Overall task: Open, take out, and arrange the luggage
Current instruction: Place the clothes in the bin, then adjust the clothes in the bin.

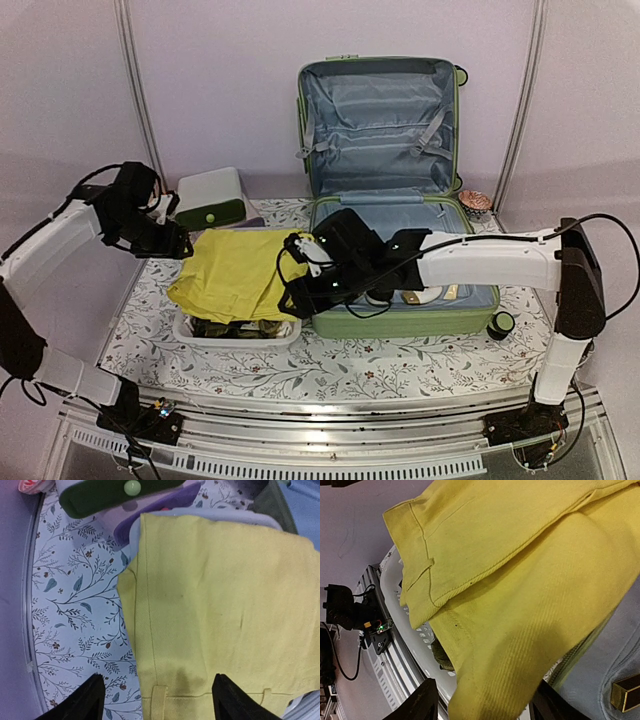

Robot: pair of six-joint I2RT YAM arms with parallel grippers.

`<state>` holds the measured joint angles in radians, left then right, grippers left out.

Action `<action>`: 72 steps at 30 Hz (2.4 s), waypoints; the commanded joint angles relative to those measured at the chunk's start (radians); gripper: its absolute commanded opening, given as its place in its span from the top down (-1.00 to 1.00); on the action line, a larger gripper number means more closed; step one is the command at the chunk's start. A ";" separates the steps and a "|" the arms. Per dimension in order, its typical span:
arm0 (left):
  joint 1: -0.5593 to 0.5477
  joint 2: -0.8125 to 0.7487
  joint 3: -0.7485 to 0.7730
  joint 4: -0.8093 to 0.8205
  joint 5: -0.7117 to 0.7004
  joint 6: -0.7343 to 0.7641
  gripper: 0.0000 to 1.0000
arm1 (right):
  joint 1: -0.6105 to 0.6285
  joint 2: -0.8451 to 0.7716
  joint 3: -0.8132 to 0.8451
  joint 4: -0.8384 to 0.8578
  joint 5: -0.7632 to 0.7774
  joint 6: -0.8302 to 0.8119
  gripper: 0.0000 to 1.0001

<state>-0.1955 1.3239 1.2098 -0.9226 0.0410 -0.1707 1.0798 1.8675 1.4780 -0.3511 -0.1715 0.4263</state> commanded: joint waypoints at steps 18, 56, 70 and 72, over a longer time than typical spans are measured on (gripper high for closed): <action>-0.106 -0.112 -0.547 0.672 0.471 -0.272 1.00 | -0.064 -0.244 -0.196 0.135 0.263 0.035 -0.25; -0.299 0.422 -0.408 1.317 0.344 -0.492 1.00 | -0.079 -0.446 -0.419 0.228 0.436 0.115 -0.20; -0.340 0.013 -0.419 0.901 0.135 -0.311 0.74 | -0.081 -0.368 -0.384 0.212 0.292 0.074 -0.21; -0.340 -0.031 -0.444 0.844 0.124 -0.313 0.72 | -0.082 -0.361 -0.387 0.220 0.286 0.082 -0.21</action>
<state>-0.5243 1.3685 0.8021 0.0933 0.2268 -0.5228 1.0046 1.4784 1.0698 -0.1429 0.1673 0.5148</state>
